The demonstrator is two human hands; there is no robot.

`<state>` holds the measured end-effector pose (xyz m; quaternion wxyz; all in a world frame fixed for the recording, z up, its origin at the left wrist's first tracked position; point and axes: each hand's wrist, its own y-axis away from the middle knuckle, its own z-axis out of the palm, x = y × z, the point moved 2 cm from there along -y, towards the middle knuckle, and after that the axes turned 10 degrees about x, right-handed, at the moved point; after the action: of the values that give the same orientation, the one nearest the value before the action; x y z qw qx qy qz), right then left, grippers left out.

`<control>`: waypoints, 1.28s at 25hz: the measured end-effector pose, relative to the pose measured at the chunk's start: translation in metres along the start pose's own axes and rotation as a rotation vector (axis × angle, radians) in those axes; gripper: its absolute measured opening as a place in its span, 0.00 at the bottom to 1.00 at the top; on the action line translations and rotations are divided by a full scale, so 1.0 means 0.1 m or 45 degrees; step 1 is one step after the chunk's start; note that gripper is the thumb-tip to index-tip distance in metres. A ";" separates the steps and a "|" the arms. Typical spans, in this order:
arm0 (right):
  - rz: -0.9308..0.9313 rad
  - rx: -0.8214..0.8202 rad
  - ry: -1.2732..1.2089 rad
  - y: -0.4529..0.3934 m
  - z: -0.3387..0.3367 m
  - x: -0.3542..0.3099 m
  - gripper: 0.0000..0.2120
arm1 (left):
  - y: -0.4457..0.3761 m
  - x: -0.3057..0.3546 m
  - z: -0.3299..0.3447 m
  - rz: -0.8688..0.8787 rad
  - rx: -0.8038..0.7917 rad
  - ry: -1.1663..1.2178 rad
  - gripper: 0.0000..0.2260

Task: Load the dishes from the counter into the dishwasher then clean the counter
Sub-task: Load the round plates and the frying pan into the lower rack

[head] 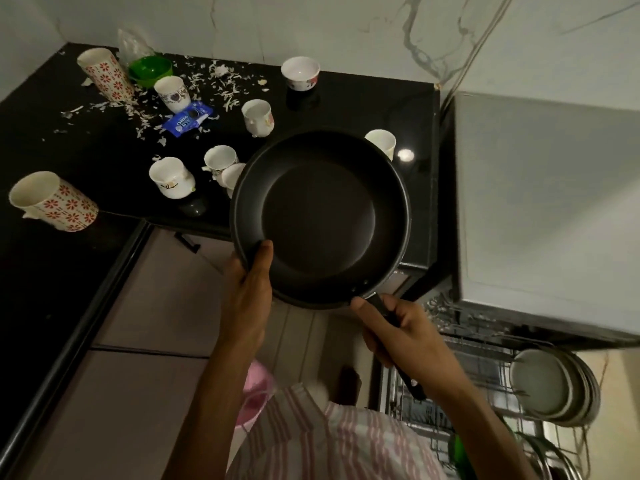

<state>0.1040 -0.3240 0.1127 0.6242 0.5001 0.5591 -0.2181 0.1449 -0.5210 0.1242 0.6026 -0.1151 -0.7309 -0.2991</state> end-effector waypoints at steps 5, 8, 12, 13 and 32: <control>0.098 0.082 -0.010 0.47 0.37 0.28 0.18 | 0.28 -0.20 -0.44 -0.120 -0.019 -0.077 0.03; 0.137 0.151 0.012 0.77 0.59 0.50 0.23 | 0.41 -0.37 -0.71 -0.164 -0.069 -0.128 0.06; 0.146 0.210 0.017 1.18 0.67 0.69 0.22 | 0.65 -0.55 -0.89 -0.180 -0.102 -0.125 0.05; 0.152 0.234 0.011 1.27 0.66 0.72 0.22 | 0.72 -0.58 -0.90 -0.176 -0.121 -0.126 0.04; 0.114 0.232 0.056 3.03 -0.79 1.79 0.18 | 2.94 -1.58 -0.49 -0.272 -0.112 -0.160 0.05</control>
<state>0.3679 -0.0821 0.0741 0.5728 0.5839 0.5278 -0.2288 0.3792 -0.2855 0.0667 0.5145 -0.0813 -0.7616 -0.3856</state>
